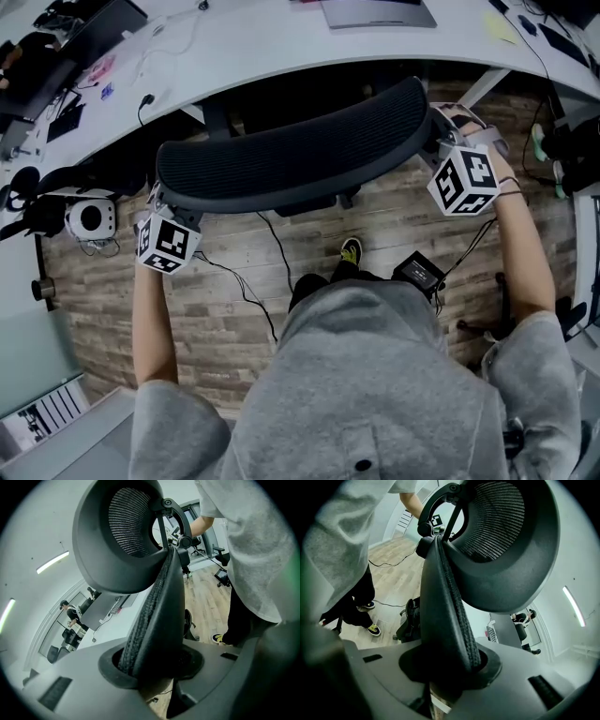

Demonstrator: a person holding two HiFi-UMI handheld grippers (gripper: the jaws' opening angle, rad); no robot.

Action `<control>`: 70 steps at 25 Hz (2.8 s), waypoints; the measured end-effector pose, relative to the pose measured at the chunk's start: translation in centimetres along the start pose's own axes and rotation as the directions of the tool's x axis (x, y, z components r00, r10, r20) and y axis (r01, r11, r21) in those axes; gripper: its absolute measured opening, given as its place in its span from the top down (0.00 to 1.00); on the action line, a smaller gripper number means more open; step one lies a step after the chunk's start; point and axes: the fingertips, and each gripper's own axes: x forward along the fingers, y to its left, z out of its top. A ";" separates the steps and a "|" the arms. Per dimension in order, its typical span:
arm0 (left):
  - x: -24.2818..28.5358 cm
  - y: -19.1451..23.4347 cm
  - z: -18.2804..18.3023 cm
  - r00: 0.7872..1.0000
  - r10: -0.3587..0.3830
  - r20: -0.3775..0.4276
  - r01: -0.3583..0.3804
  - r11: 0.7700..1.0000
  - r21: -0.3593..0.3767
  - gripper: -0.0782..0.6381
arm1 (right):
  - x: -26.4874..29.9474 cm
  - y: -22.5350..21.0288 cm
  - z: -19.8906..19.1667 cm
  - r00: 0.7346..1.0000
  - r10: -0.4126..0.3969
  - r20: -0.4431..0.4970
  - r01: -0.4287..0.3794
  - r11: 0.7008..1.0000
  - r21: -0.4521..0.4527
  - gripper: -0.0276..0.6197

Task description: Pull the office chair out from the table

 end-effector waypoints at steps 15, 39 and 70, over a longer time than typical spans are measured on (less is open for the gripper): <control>-1.7 -2.3 -0.2 1.000 -0.004 0.010 0.004 1.000 0.009 0.69 | -1.8 2.7 1.0 1.000 0.013 -0.022 -0.012 1.000 0.014 0.76; -10.4 -12.5 -0.4 1.000 -0.003 0.021 0.002 1.000 0.016 0.69 | -10.4 12.8 5.1 0.999 0.005 -0.035 -0.004 1.000 0.030 0.76; -20.5 -24.9 -0.1 0.998 0.014 0.061 -0.015 1.000 0.021 0.68 | -20.7 25.0 9.6 0.998 0.020 -0.056 -0.018 0.999 0.035 0.76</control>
